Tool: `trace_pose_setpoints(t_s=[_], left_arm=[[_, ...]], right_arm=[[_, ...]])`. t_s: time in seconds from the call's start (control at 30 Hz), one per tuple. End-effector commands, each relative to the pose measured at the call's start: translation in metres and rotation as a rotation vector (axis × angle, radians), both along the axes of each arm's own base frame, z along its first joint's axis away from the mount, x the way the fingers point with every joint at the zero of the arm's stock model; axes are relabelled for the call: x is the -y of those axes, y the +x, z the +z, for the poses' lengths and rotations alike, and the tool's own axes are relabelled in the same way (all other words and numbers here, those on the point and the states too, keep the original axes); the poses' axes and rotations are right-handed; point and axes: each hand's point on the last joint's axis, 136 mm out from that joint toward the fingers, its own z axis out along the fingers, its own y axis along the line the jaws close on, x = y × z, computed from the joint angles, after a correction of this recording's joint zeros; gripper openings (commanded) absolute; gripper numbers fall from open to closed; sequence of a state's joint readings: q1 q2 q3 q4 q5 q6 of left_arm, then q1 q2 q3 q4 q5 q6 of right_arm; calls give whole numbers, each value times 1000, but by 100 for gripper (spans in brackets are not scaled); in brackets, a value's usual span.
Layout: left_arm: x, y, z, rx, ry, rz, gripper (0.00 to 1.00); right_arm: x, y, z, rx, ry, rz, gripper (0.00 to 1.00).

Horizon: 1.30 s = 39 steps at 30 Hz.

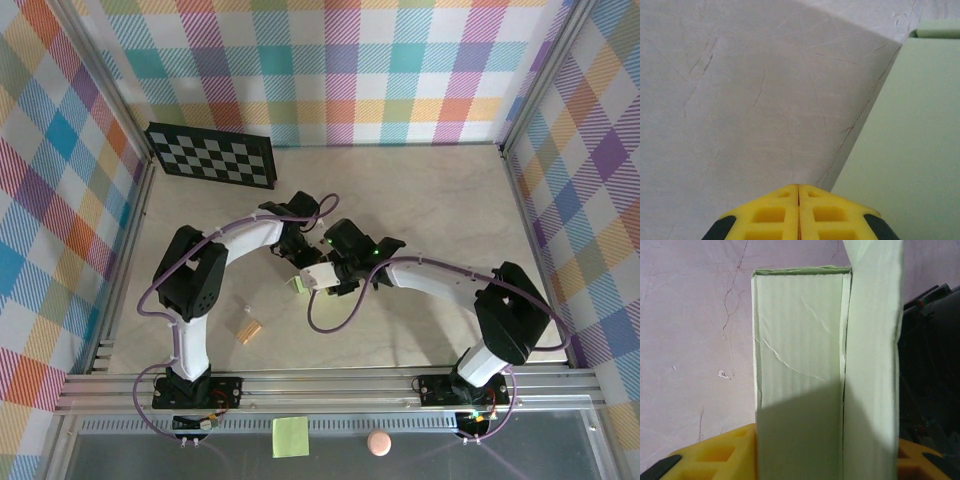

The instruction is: Fold the paper box

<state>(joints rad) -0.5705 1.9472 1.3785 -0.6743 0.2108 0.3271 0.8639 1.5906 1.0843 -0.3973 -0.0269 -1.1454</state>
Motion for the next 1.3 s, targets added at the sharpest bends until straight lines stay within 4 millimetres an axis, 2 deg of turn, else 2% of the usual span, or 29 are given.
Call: trace_pose_setpoints(t_s=[0.0, 0.13, 0.23, 0.4, 0.5, 0.63, 0.87, 1.03, 1.1, 1.27], left_arm=[[-6, 8, 33, 101, -23, 19, 12], [-20, 19, 64, 242, -18, 89, 18], [-33, 25, 95, 340, -67, 178, 21], [-62, 25, 137, 415, -255, 392, 31], [-75, 17, 150, 387, -412, 492, 41], [-84, 5, 155, 347, -554, 567, 51], [-72, -20, 145, 219, -638, 544, 54], [-66, -29, 140, 159, -659, 533, 53], [-63, -30, 137, 135, -657, 532, 52], [-52, -32, 130, 104, -624, 509, 49]], right_arm=[[-1, -8, 5, -60, -6, 22, 41], [2, -11, 12, -103, -13, -7, 41], [4, -11, 21, -152, -15, -43, 40], [6, -6, 30, -234, -2, -115, 38], [10, 1, 29, -302, -2, -167, 39], [12, 19, 24, -359, -26, -246, 38], [9, 42, 8, -456, -68, -325, 40], [8, 43, -7, -495, -89, -327, 44], [8, 43, -5, -503, -78, -330, 49], [8, 47, 11, -479, -27, -345, 60]])
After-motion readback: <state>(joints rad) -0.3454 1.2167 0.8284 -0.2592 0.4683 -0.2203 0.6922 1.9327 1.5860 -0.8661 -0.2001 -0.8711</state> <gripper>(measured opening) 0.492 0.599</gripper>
